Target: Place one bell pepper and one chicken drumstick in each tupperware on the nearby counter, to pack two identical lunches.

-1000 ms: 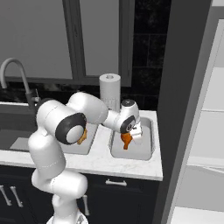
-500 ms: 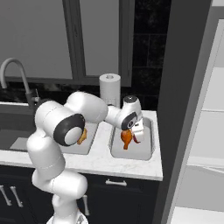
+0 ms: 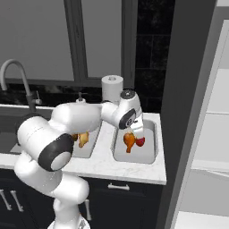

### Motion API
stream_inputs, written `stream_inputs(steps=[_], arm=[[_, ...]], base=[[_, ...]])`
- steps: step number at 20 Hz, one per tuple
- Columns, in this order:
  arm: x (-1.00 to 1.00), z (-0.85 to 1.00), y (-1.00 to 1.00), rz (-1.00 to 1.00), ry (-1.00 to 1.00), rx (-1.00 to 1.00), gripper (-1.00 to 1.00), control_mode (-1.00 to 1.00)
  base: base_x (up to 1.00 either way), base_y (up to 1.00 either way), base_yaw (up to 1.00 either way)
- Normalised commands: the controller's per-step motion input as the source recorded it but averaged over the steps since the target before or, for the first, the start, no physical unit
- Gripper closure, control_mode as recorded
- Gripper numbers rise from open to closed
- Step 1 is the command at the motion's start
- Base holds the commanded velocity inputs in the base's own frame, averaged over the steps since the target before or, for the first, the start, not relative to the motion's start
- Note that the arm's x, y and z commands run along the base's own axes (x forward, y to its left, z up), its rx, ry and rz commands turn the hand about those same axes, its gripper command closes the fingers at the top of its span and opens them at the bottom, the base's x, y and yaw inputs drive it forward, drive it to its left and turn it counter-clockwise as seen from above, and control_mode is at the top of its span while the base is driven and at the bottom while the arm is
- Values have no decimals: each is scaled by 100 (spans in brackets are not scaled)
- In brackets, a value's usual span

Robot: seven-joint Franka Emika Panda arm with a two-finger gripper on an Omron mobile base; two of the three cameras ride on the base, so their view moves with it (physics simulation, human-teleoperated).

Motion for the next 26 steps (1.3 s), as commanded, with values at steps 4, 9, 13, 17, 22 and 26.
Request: stream_inputs(steps=[4, 9, 13, 17, 22, 26], arm=[[-94, 54, 58, 23, -32, -19, -100, -100], [-73, 58, 92, 28, -26, -35, -100, -100], [-66, 95, 100, 19, -21, -40, -100, -100], [-90, 94, 100, 19, -11, -35, -100, -100], [-85, 48, 81, 27, -10, -27, -100, -100], [-81, 7, -6, 13, -35, 8, -100, -100]], base=[[0, 0, 0], [0, 0, 0], [0, 0, 0], [0, 0, 0], [0, 0, 0], [0, 0, 0]])
